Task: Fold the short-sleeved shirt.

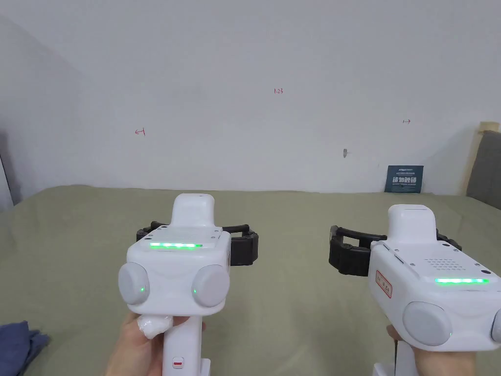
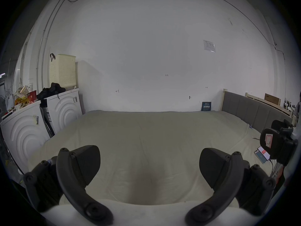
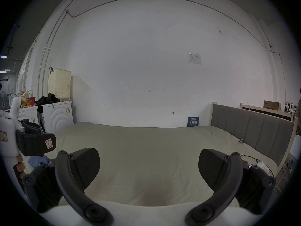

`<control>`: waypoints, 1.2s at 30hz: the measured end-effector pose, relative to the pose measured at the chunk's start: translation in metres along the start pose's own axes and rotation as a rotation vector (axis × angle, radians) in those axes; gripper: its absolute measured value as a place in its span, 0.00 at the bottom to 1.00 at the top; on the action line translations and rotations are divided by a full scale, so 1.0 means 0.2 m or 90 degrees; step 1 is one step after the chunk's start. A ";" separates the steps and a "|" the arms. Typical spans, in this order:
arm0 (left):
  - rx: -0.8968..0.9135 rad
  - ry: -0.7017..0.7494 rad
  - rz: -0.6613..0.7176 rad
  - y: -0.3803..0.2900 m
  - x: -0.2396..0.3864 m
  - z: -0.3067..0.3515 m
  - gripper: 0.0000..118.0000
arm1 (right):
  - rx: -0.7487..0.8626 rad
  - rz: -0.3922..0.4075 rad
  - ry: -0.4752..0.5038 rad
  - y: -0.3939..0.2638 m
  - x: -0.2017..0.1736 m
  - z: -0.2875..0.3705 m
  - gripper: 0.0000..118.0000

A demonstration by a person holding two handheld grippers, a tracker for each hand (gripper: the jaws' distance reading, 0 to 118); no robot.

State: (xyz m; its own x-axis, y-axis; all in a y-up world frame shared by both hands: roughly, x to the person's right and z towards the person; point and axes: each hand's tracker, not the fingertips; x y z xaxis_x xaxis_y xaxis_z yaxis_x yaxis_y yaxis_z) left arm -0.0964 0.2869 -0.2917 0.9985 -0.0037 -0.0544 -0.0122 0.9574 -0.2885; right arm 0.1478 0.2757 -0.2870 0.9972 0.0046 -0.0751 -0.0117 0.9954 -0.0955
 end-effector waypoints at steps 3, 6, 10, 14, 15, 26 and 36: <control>-0.015 -0.023 0.021 0.02 -0.01 0.01 1.00 | 0.000 -0.002 -0.001 0.00 0.00 0.00 1.00; -0.034 -0.021 0.026 0.03 -0.01 0.02 1.00 | -0.004 -0.006 0.004 0.00 0.00 0.00 1.00; 0.038 0.081 -0.059 -0.03 0.06 0.01 1.00 | -0.006 -0.008 0.009 -0.02 -0.01 0.01 1.00; 0.028 0.088 -0.045 -0.03 0.06 -0.01 1.00 | -0.008 -0.005 0.015 -0.03 -0.02 0.02 1.00; 0.023 0.080 -0.024 -0.02 0.05 -0.02 1.00 | -0.009 -0.004 0.016 -0.03 -0.02 0.02 1.00; -0.007 -0.035 0.026 -0.02 -0.03 -0.01 1.00 | -0.004 0.009 0.005 -0.01 -0.02 0.00 1.00; 0.056 -0.002 -0.011 -0.04 -0.01 0.02 1.00 | 0.001 0.014 0.004 -0.01 -0.02 0.00 1.00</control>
State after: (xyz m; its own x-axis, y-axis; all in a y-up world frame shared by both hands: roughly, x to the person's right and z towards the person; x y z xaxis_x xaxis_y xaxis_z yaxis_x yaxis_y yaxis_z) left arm -0.0986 0.2802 -0.2850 0.9987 -0.0205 -0.0476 0.0104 0.9787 -0.2048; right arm 0.1434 0.2735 -0.2864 0.9962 0.0259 -0.0836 -0.0336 0.9952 -0.0921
